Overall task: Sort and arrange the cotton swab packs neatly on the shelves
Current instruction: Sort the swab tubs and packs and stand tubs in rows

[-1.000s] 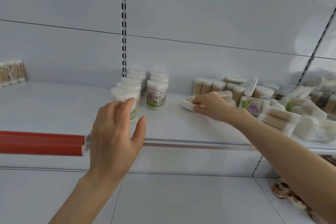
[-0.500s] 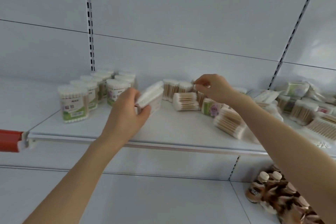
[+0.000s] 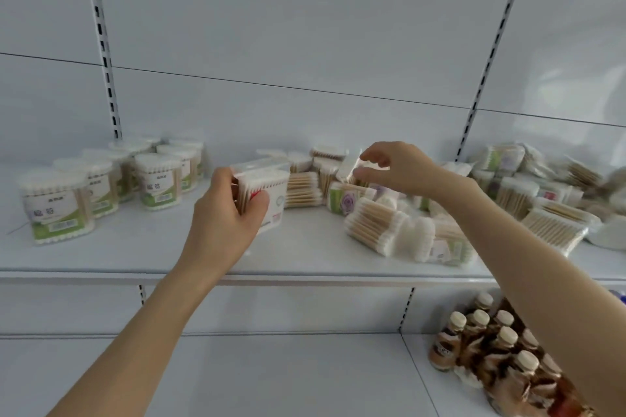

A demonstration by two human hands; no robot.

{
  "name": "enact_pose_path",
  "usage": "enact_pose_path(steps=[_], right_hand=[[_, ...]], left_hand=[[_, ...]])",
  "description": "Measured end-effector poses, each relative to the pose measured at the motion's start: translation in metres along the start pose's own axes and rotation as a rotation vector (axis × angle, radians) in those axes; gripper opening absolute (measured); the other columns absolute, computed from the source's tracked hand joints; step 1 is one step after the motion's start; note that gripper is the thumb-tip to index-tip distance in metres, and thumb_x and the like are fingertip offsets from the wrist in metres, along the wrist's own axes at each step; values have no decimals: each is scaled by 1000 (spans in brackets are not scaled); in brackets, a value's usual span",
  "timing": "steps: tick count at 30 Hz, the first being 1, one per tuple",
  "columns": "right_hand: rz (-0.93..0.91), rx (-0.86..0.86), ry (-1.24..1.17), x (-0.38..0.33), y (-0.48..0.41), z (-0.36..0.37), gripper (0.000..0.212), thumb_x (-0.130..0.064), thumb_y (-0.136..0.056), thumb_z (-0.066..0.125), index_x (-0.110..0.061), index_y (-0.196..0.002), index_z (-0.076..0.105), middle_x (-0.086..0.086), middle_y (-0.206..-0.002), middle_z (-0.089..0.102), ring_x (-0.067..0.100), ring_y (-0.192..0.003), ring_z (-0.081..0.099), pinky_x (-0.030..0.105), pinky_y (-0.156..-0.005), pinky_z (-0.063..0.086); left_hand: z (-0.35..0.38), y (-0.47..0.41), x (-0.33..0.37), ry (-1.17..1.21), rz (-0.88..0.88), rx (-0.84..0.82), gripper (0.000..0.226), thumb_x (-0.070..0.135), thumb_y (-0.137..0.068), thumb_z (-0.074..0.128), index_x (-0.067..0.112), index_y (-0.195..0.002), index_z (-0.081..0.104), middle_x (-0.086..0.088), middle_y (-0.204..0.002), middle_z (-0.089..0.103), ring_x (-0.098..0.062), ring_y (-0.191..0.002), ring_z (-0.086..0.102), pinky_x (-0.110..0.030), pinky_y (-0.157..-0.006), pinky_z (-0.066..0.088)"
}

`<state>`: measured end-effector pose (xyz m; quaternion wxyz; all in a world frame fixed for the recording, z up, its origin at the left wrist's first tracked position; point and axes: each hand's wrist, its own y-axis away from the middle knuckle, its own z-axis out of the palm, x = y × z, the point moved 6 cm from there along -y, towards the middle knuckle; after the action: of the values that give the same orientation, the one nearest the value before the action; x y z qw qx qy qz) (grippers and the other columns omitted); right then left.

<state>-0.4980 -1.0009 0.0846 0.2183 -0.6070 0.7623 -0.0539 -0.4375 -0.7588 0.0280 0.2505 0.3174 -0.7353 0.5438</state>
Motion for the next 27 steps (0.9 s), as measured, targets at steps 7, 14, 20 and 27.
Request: enact_pose_path(steps=[7, 14, 20, 27], right_hand=[[237, 60, -62, 75, 72, -23, 62, -54, -82, 56, -17, -131, 48, 2, -134, 50, 20, -120, 49, 32, -96, 39], [445, 92, -8, 141, 99, -41, 57, -46, -88, 53, -9, -131, 48, 10, -130, 54, 25, -117, 51, 36, -98, 40], [567, -141, 39, 166, 112, -12, 73, -54, -82, 57, -11, -138, 38, 7, -141, 44, 23, -126, 44, 35, -103, 36], [529, 75, -128, 159, 107, -32, 47, -28, -79, 71, -5, -118, 57, 8, -105, 62, 15, -86, 55, 24, -77, 45]], left_hand=[[28, 11, 22, 67, 24, 8, 22, 15, -87, 60, 4, -103, 50, 6, -77, 55, -5, -69, 52, -11, -57, 38], [51, 16, 47, 127, 39, -18, 15, 14, -87, 61, 10, -86, 46, 4, -65, 47, -9, -60, 46, -7, -50, 34], [65, 11, 57, 152, 60, -67, 17, 13, -86, 61, 9, -82, 45, 3, -63, 46, -8, -58, 46, -7, -50, 34], [70, 2, 51, 219, 24, -78, 17, 14, -87, 60, 18, -82, 44, 8, -71, 50, -1, -64, 49, -4, -51, 34]])
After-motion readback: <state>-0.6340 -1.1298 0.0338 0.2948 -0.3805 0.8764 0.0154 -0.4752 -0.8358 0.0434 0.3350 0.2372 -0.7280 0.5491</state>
